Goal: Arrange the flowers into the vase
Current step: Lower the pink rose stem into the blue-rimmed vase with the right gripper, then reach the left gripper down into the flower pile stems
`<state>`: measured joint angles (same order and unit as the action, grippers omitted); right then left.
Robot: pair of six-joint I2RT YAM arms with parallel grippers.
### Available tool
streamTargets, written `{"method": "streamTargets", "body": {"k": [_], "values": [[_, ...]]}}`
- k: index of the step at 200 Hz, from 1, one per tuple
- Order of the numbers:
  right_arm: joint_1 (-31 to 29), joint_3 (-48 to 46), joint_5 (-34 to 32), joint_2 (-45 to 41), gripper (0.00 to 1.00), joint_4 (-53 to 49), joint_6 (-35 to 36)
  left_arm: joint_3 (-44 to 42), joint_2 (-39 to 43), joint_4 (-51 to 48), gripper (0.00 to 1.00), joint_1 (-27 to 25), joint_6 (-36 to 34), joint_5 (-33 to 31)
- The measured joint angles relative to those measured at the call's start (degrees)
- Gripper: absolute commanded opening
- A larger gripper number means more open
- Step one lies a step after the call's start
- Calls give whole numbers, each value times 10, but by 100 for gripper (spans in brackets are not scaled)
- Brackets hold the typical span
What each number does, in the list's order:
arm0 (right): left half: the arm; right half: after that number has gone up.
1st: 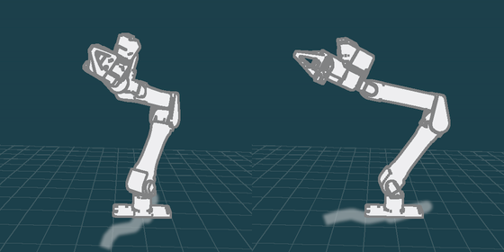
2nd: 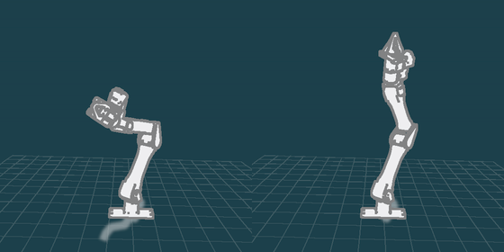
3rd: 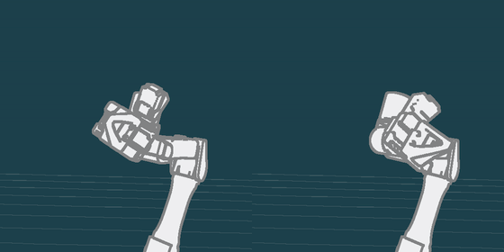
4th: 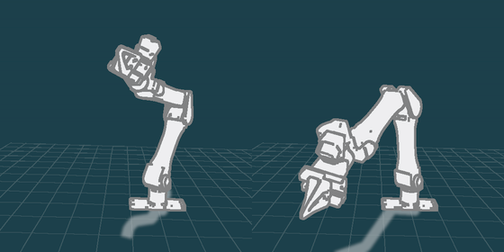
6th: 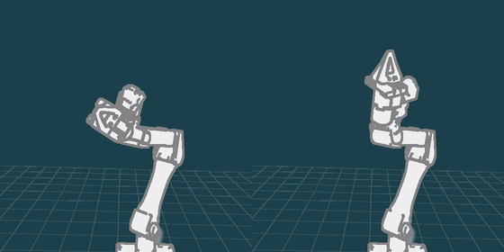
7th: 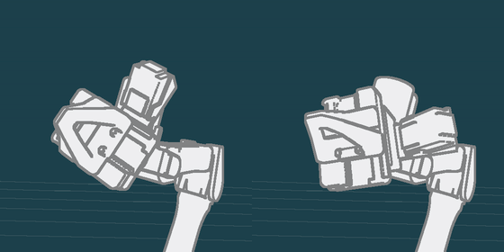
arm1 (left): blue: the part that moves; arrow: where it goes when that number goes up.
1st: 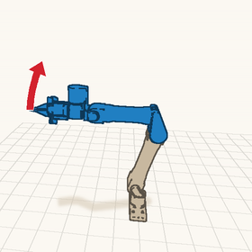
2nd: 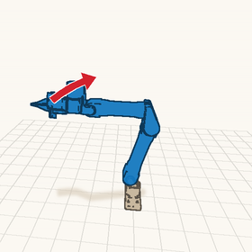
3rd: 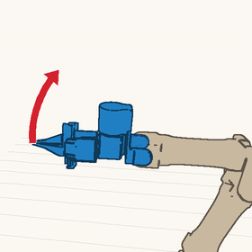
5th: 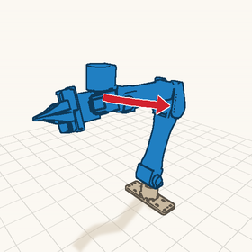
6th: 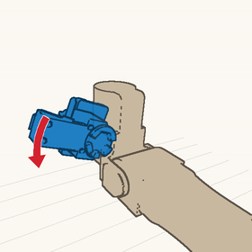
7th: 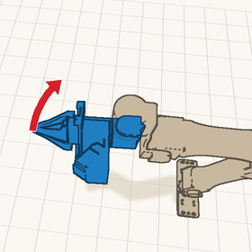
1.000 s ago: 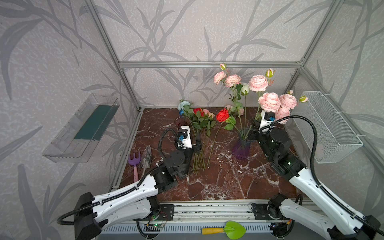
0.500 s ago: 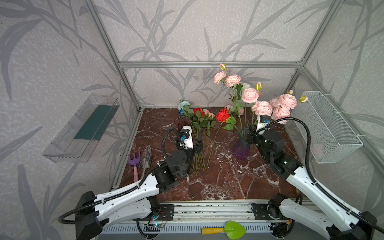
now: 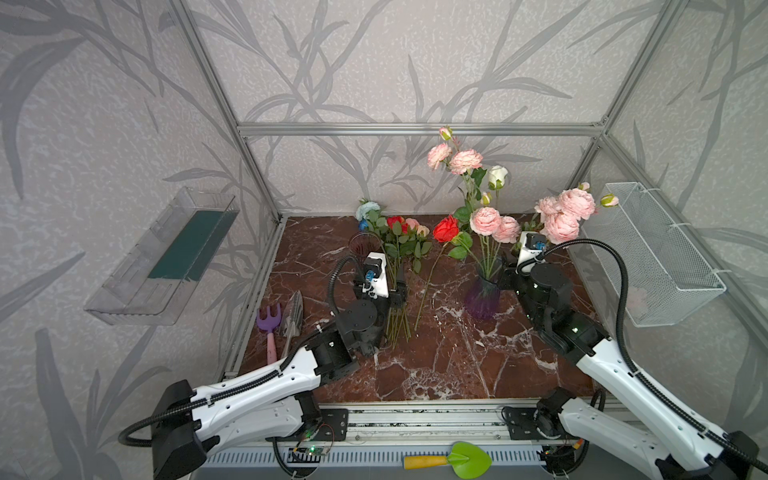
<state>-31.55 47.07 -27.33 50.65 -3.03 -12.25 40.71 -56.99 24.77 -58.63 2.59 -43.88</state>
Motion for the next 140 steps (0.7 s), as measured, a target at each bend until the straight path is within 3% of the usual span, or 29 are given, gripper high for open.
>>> {"method": "streamTargets", "body": {"k": [83, 140], "values": [[0, 12, 60, -86, 35, -35, 1, 3, -42, -15, 73, 1, 7, 1], [0, 40, 136, -89, 34, -82, 3, 63, -97, -120, 72, 36, 64, 55]]}}
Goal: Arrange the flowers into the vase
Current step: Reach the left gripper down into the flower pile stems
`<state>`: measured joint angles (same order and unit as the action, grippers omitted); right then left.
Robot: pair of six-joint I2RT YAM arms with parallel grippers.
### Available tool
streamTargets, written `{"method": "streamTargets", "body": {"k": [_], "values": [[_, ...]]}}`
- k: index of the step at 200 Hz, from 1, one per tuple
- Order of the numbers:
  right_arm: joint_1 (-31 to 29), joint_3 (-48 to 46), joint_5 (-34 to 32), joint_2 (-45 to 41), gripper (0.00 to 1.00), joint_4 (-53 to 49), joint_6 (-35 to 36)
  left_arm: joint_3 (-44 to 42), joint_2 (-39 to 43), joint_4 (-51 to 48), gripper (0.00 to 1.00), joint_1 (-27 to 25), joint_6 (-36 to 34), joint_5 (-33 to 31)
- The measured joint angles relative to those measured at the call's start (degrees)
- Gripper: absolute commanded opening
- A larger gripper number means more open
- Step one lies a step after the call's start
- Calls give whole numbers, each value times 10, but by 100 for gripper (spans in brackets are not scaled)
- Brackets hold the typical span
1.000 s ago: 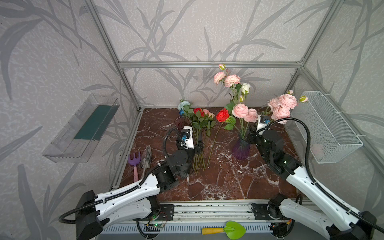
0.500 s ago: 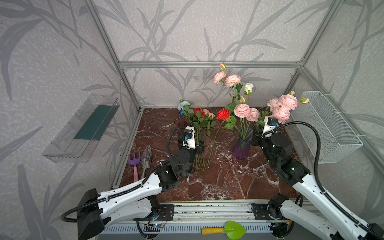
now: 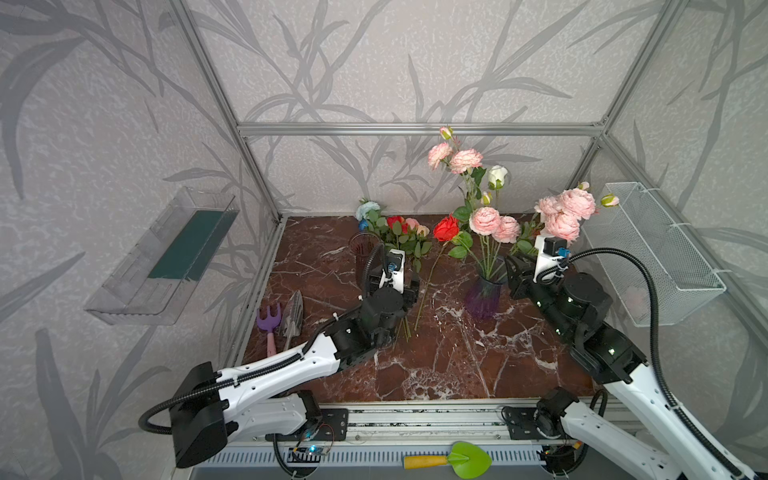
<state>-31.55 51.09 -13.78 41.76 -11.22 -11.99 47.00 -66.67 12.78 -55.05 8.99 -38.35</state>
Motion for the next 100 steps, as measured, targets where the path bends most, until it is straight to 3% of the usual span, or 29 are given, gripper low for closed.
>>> {"method": "streamTargets", "body": {"k": [35, 63, 100], "values": [[-1, 15, 35, 11, 34, -21, 0, 59, -46, -79, 63, 43, 46, 75], [-1, 14, 42, 9, 34, -26, -2, 105, -110, -134, 47, 68, 75, 132], [-1, 10, 43, 5, 34, -24, -2, 123, -193, -174, 42, 81, 97, 196]]}}
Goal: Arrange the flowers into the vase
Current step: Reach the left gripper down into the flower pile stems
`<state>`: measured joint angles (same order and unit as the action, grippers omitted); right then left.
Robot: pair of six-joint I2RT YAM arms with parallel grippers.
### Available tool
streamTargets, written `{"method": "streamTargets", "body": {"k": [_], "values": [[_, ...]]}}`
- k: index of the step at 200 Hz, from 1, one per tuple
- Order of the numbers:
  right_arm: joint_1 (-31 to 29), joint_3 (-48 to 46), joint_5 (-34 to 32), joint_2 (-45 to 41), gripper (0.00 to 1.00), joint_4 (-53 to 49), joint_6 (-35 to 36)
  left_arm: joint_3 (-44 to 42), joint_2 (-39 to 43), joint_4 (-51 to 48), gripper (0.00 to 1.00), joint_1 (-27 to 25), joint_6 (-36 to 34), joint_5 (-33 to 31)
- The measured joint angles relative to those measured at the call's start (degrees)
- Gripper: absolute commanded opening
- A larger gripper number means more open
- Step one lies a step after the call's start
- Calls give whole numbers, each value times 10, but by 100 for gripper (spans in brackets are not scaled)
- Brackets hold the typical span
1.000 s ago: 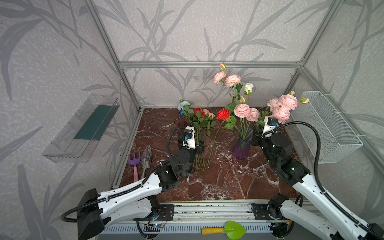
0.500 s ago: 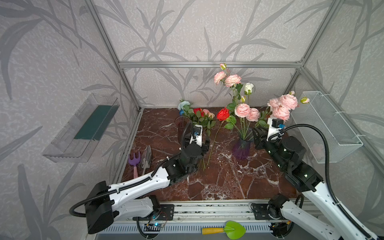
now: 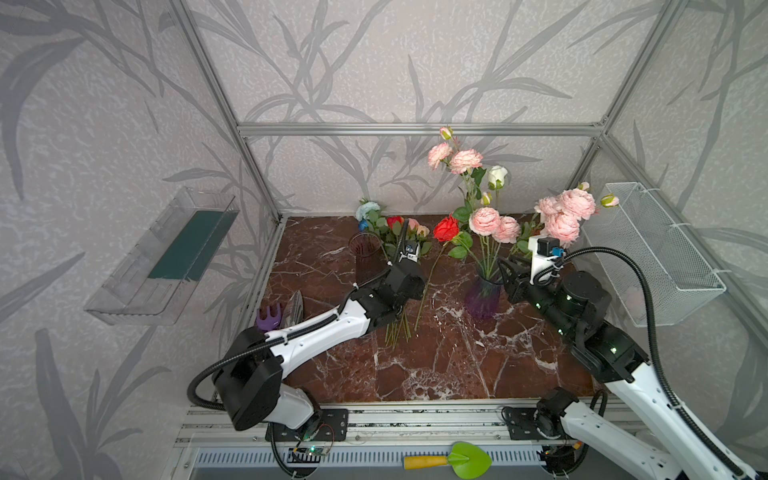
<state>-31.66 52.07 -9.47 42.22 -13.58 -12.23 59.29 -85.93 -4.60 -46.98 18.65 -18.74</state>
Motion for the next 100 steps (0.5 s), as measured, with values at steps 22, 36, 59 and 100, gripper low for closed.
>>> {"method": "streamTargets", "body": {"k": [22, 36, 59, 100], "values": [[0, -8, 0, -6, 34, 2, 0, 15, -59, -22, 41, 3, 0, 38], [0, -13, -1, -11, 34, 3, 0, 33, -95, -39, 41, 8, 1, 47], [0, -21, -1, -25, 34, 5, 0, 57, -136, -61, 44, 26, 7, 54], [0, -27, 0, -37, 34, 14, 0, 127, -204, -110, 40, 80, -20, 51]]}}
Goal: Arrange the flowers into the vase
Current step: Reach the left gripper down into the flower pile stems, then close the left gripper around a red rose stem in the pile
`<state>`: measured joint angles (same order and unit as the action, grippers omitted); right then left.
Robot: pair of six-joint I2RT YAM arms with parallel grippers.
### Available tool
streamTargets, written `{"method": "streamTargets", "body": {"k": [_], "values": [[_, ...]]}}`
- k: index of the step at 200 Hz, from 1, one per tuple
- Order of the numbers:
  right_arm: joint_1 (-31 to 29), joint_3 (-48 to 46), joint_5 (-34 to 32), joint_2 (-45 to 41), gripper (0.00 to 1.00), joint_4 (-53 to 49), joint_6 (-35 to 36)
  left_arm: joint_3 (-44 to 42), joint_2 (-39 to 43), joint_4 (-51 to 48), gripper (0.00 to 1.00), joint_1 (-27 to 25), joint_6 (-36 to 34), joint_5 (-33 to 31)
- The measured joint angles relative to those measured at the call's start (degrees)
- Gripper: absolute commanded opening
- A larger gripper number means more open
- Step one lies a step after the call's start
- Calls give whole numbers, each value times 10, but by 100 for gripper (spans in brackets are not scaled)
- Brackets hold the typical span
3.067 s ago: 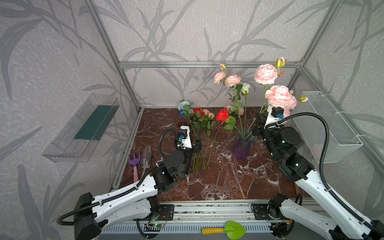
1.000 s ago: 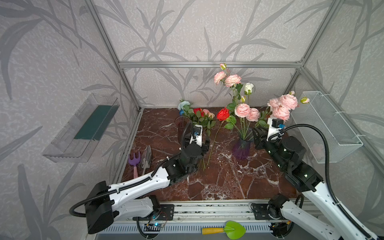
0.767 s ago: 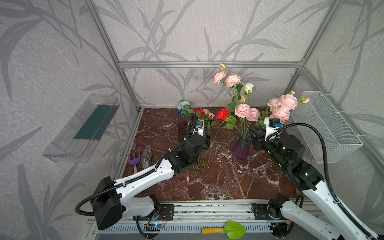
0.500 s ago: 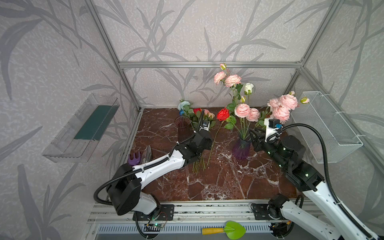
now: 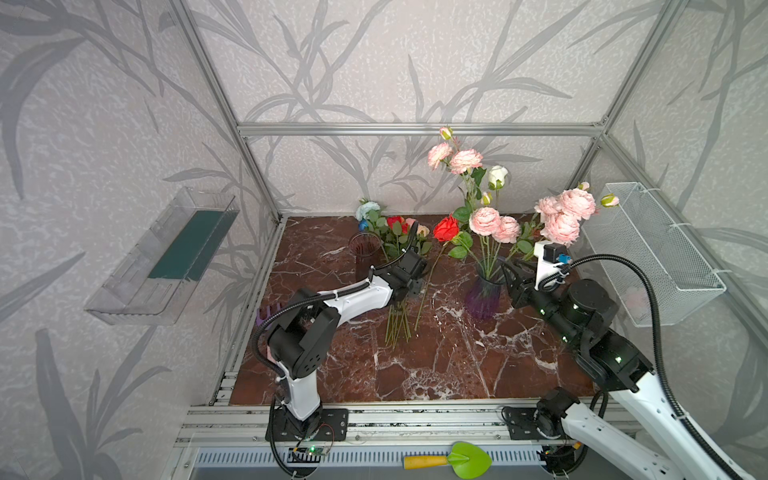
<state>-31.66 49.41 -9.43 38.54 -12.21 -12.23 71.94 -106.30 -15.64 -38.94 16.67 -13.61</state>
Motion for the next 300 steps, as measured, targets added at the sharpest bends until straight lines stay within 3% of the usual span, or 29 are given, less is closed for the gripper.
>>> {"method": "streamTargets", "body": {"k": [49, 177, 232, 300], "values": [[0, -11, 0, -9, 35, 4, 0, 86, -79, -61, 34, 21, -45, 35], [0, -24, -1, -22, 35, 15, 0, 113, -123, -98, 22, 60, -80, 163], [0, -24, -4, -25, 35, 15, -1, 113, -121, -96, 21, 60, -79, 199], [0, -25, -6, -27, 35, 15, -1, 108, -82, -87, 27, 60, -78, 217]]}}
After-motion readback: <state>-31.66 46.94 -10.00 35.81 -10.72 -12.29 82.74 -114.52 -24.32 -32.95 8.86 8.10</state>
